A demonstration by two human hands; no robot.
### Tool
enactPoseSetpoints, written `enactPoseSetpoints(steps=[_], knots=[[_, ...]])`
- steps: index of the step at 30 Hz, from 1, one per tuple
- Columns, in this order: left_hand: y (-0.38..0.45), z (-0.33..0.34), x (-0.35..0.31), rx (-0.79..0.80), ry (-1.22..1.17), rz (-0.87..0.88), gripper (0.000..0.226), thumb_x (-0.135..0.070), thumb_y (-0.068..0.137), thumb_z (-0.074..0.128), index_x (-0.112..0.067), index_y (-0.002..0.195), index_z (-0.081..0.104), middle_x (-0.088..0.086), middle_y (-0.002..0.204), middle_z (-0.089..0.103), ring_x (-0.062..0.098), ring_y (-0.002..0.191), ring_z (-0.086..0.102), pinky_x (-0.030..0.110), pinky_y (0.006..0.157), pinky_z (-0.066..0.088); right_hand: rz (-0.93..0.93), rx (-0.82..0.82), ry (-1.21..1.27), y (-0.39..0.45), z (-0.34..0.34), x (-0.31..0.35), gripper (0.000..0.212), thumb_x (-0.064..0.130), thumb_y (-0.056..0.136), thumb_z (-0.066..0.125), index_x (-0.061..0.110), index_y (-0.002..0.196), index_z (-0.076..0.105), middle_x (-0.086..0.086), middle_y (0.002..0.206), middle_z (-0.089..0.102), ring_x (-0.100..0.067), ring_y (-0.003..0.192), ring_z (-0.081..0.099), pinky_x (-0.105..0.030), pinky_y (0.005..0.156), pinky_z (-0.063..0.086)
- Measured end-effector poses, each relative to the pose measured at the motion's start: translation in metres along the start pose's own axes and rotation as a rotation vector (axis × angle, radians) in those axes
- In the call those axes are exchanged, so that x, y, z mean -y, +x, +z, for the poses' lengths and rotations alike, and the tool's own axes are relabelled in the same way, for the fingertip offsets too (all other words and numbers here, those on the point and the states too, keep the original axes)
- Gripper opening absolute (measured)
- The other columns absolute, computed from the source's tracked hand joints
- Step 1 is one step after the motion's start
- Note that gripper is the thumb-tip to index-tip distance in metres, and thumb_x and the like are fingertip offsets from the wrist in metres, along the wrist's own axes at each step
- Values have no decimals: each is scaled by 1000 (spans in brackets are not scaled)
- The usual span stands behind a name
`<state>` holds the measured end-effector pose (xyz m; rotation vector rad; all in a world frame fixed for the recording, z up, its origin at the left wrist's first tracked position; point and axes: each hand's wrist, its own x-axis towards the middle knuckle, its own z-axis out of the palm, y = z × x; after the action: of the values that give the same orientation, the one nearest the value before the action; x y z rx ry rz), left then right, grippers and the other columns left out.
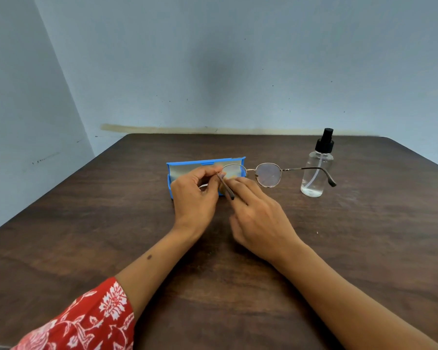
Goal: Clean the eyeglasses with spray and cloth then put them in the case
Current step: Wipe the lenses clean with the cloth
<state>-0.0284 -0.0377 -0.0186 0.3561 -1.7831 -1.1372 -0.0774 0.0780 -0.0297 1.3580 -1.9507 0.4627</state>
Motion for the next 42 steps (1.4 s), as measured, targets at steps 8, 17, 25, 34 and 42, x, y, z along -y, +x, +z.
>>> enactPoseSetpoints(steps=[8, 17, 25, 34, 42], knots=[[-1, 3, 0, -3, -45, -7, 23, -3, 81, 69, -23, 91, 71, -1, 87, 72, 13, 84, 70, 37, 81, 58, 79, 20, -83, 0, 2, -7, 47, 2, 74, 50, -10, 119, 58, -21, 118, 60, -34, 114, 55, -35, 100, 42], [-2, 4, -1, 15, -22, 4, 22, -2, 80, 70, -16, 97, 70, 1, 89, 73, 13, 86, 70, 37, 81, 58, 133, 21, -105, 1, 2, -9, 48, 2, 72, 55, -11, 118, 57, -22, 118, 60, -35, 115, 55, -38, 97, 47], [-1, 4, 2, 20, -32, -16, 23, -3, 81, 69, -23, 94, 70, 3, 87, 73, 15, 84, 70, 39, 80, 58, 158, 20, -92, 1, 3, -9, 48, 1, 71, 60, -12, 118, 58, -22, 118, 60, -35, 115, 55, -38, 96, 48], [-1, 3, 0, 14, -30, -10, 21, -2, 80, 69, -17, 95, 71, 2, 86, 72, 14, 83, 70, 36, 80, 58, 117, 0, -71, 1, 3, -8, 45, 1, 73, 54, -10, 116, 59, -21, 116, 61, -34, 113, 56, -36, 95, 47], [-3, 2, 1, 15, -5, 34, 18, -3, 81, 68, -16, 94, 71, -2, 86, 72, 12, 84, 70, 35, 79, 58, 41, -35, -45, 2, 4, -7, 45, 2, 75, 46, -8, 115, 62, -18, 114, 63, -32, 110, 58, -34, 100, 39]])
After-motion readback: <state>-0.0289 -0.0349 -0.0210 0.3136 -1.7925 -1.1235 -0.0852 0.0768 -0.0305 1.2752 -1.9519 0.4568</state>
